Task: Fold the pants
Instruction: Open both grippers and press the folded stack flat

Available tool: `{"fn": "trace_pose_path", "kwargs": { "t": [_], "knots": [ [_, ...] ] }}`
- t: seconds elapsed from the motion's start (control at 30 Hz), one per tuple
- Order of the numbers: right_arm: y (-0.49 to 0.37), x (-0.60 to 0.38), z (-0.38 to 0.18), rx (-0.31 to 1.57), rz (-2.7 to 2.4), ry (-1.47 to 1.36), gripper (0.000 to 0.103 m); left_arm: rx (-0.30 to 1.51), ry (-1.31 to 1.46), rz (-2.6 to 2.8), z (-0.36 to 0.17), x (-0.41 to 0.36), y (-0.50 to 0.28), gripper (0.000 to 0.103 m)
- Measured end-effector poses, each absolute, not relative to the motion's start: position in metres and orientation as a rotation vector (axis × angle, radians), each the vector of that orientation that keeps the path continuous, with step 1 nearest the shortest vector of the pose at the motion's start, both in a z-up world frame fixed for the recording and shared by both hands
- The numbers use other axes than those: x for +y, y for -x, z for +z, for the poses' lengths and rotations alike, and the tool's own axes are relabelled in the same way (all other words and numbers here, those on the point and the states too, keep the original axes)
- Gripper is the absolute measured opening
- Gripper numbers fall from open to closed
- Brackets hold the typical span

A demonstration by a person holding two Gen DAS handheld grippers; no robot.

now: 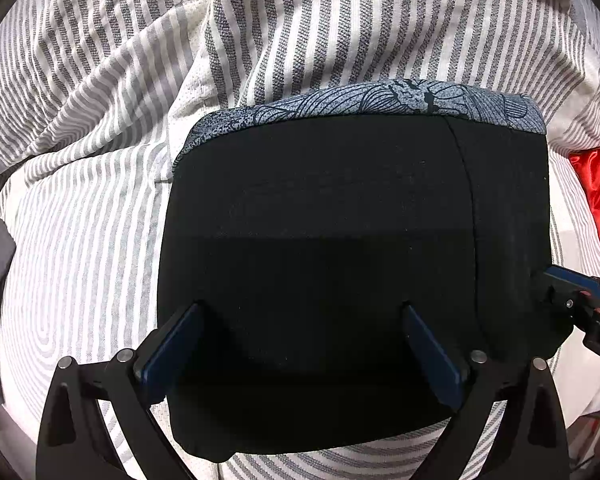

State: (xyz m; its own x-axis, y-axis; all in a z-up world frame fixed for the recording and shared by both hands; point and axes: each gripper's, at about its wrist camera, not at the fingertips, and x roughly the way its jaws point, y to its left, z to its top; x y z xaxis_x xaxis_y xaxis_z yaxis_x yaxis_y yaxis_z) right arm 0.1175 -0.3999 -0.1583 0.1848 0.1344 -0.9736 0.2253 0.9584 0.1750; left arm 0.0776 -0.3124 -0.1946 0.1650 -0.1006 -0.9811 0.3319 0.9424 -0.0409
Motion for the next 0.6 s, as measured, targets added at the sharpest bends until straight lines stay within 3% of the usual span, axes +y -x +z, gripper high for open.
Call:
{"fn": "trace_pose_path", "kwargs": {
  "t": [0.6],
  "knots": [
    [-0.1171, -0.4017, -0.1576, 1.376, -0.066, -0.314, 0.035, 1.387, -0.179, -0.322, -0.2002, -0.3069, -0.0868, 0.102]
  ]
}}
